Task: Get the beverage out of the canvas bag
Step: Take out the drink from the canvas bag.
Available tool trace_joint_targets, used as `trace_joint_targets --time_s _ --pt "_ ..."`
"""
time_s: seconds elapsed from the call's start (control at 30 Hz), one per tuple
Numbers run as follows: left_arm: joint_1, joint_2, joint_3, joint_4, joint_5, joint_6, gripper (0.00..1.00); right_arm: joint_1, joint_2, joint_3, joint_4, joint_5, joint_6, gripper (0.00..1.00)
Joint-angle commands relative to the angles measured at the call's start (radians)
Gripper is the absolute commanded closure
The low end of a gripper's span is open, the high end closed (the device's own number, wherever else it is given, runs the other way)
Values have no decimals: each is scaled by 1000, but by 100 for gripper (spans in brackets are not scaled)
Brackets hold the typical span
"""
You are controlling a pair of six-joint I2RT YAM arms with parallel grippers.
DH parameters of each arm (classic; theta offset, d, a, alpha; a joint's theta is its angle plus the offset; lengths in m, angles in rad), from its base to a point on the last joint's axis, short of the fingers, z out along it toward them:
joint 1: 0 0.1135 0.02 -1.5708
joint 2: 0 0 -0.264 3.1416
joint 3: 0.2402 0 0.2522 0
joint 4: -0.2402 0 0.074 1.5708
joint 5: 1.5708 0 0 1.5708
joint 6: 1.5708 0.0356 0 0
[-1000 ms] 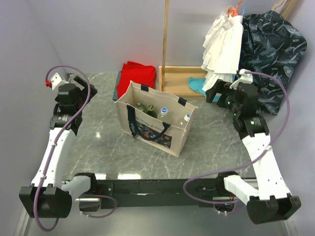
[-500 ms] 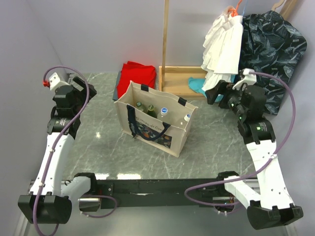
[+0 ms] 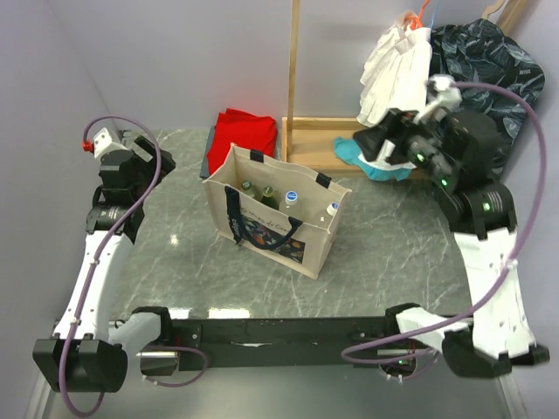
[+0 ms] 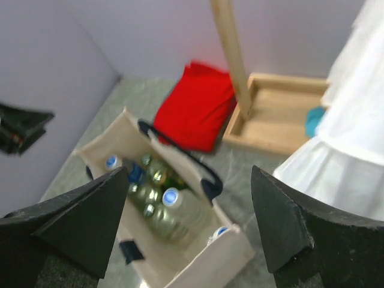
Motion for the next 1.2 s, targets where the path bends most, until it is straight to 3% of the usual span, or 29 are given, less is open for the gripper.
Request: trace_joint_targets --time_s 0.0,0.07,0.3,0.47,0.53,0.6,0.77,1.0,1.17 --pt "2 18 23 21 28 31 3 142 153 189 -201 115 -76 11" --pt "2 23 23 18 25 34 4 200 251 302 -280 180 -85 16" --pt "2 34 55 -22 39 54 1 263 363 385 -302 232 -93 11" --pt "-1 6 138 -3 290 83 6 291 371 344 -287 231 -100 9" --pt "-2 -9 161 22 469 73 5 303 371 327 -279 229 -97 9" --pt "-25 1 215 -4 537 62 9 314 371 304 -267 229 -97 9" --pt "-145 15 305 -145 432 68 13 331 373 281 -246 231 -97 8" --pt "-318 4 298 -326 228 77 12 350 380 270 -227 234 -94 8" --pt "-373 17 266 -403 130 77 14 361 383 260 -217 243 -94 8"
